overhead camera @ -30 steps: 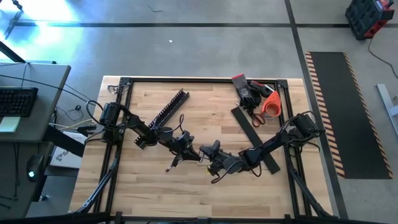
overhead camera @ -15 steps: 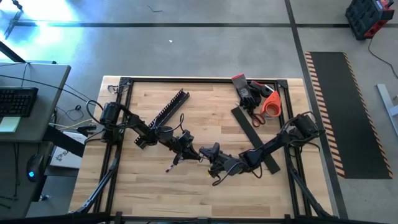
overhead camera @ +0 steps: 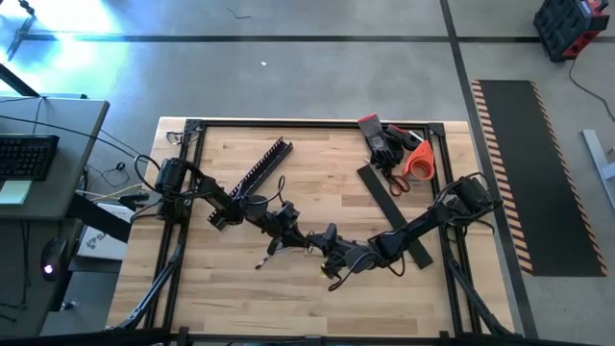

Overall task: Ziptie cables
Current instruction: Wrap the cables with a black zip tie

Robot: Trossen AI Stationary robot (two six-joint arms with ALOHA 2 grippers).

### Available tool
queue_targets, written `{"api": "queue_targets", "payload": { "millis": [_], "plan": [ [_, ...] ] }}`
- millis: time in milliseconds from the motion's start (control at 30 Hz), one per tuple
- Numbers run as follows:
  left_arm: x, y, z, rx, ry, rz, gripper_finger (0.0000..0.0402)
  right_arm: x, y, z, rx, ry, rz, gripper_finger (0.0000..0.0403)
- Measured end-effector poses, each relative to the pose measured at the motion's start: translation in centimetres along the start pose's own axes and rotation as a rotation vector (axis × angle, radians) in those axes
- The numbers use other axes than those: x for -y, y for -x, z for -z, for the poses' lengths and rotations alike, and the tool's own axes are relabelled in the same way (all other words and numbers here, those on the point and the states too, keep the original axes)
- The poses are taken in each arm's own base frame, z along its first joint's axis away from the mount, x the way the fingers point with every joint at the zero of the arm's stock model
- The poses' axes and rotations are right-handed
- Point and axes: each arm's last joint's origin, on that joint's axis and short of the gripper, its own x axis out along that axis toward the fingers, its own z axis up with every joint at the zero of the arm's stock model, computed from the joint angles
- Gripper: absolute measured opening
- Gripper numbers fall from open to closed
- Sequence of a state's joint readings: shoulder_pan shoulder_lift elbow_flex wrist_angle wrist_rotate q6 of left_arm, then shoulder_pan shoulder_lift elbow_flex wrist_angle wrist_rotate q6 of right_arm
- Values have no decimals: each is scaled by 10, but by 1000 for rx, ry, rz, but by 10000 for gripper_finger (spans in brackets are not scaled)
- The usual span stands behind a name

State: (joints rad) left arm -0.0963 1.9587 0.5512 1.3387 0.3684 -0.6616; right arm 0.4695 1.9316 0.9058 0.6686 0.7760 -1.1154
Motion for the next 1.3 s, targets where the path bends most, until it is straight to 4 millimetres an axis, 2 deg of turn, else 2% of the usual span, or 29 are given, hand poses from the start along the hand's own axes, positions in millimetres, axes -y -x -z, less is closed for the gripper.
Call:
{"api": "queue_targets", "payload": {
  "millis": [133, 300, 433, 500, 600, 700, 767, 1033, 1167, 1300],
  "plan": [
    [-1, 0, 0, -3, -2, -9, 0, -1, -3, 5, -23, -74, -15, 15],
    [-1, 0, 1, -10, -7, -7, 0, 0, -4, 6, -44, -203, -4, 91],
    [0, 0, 0, -4, -23, 2, 0, -4, -5, 11, -127, -242, 5, 158],
    [-1, 0, 1, -9, -25, -2, 0, -7, -7, 16, -155, -286, -20, 179],
    [0, 0, 1, -9, -34, -1, 0, -11, -11, 24, -166, -381, -88, 191],
    [0, 0, 1, -12, -34, 1, 0, -9, -15, 29, -174, -486, -92, 181],
    [0, 0, 2, -18, -31, -3, 0, -9, -17, 30, -177, -508, -88, 162],
    [-1, 0, 4, -34, -24, -15, 0, -8, -17, 27, -123, -517, -132, 14],
    [-2, 0, 4, -35, -22, -17, 0, -7, -17, 27, -129, -495, -109, 4],
    [-2, 0, 5, -49, -15, -25, 0, -6, -15, 24, -133, -391, -84, 1]
  ]
}}
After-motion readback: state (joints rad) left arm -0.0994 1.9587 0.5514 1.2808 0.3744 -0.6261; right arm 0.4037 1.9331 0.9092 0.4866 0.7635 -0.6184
